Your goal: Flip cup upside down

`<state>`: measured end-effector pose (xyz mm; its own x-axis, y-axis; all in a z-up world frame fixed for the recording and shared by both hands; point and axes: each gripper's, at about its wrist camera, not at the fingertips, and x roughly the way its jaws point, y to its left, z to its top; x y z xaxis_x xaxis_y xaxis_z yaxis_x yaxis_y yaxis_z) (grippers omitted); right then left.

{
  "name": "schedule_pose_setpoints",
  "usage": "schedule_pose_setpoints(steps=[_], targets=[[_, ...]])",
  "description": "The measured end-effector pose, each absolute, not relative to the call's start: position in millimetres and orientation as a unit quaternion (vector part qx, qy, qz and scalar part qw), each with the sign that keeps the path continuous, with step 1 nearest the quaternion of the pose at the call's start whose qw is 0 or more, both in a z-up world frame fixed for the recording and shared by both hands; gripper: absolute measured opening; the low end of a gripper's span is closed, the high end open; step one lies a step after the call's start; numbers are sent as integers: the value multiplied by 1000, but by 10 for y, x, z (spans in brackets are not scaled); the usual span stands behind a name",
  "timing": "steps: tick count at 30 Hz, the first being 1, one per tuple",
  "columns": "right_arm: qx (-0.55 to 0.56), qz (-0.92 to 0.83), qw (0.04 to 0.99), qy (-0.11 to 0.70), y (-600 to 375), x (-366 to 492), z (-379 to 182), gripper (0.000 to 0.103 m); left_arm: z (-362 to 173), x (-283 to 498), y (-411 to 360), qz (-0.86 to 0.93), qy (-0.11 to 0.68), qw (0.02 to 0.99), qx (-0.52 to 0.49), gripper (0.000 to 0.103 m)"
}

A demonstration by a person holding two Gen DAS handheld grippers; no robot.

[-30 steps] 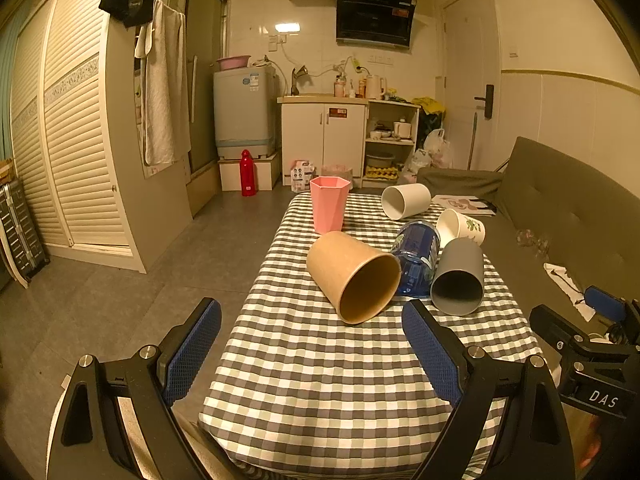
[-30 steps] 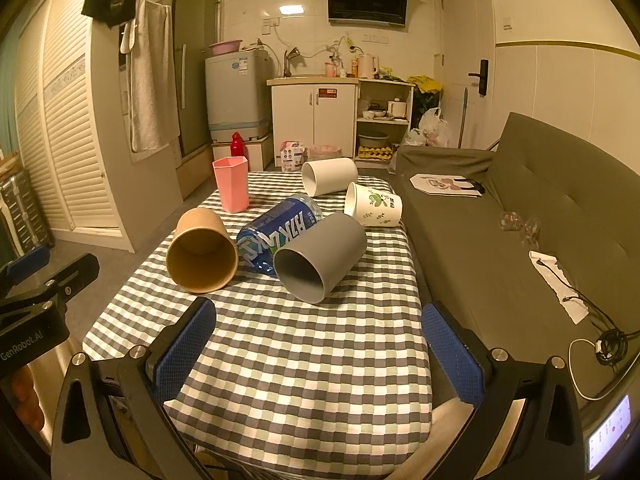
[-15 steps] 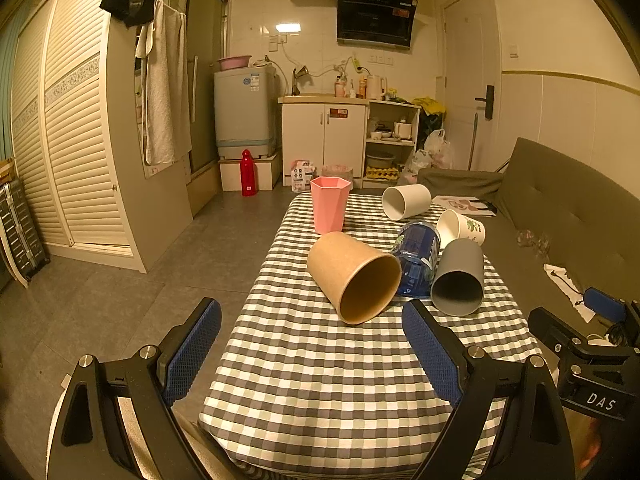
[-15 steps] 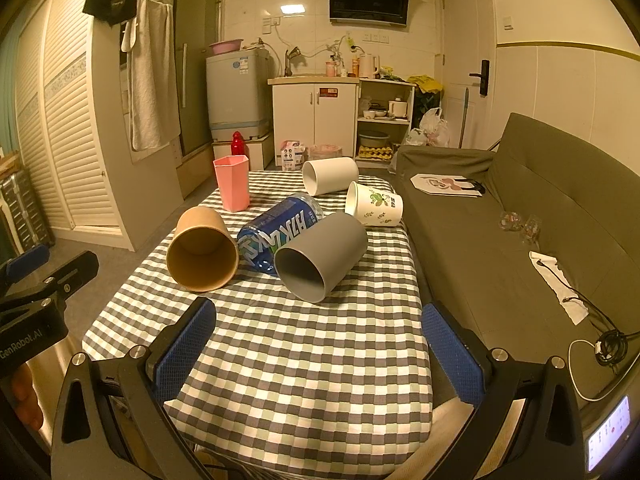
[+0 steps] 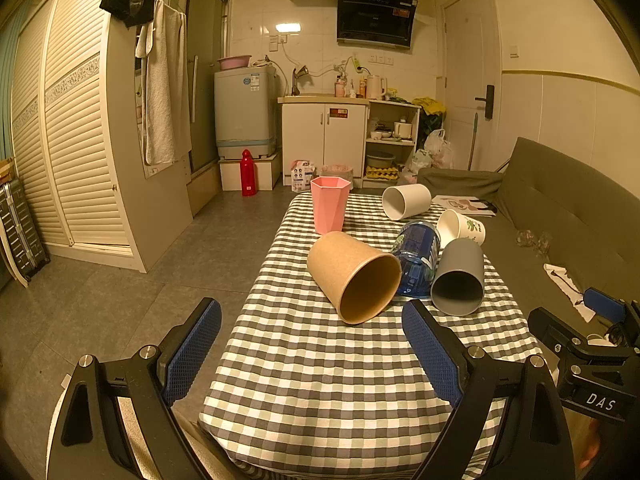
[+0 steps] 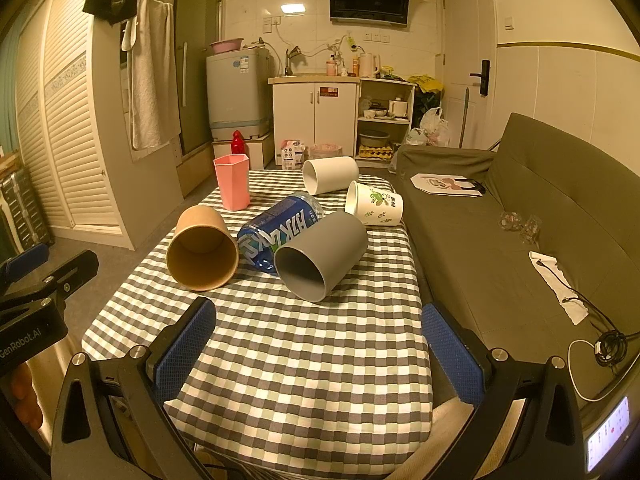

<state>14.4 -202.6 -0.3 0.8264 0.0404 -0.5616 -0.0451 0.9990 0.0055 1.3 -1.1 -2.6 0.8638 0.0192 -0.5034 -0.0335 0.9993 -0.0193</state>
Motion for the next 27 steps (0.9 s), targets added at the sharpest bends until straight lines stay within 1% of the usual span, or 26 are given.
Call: schedule_pose_setpoints(steps=[27], targets=[[-8, 24, 955, 295, -2019, 155, -37, 103, -42, 10, -17, 13, 262, 965, -13, 94]])
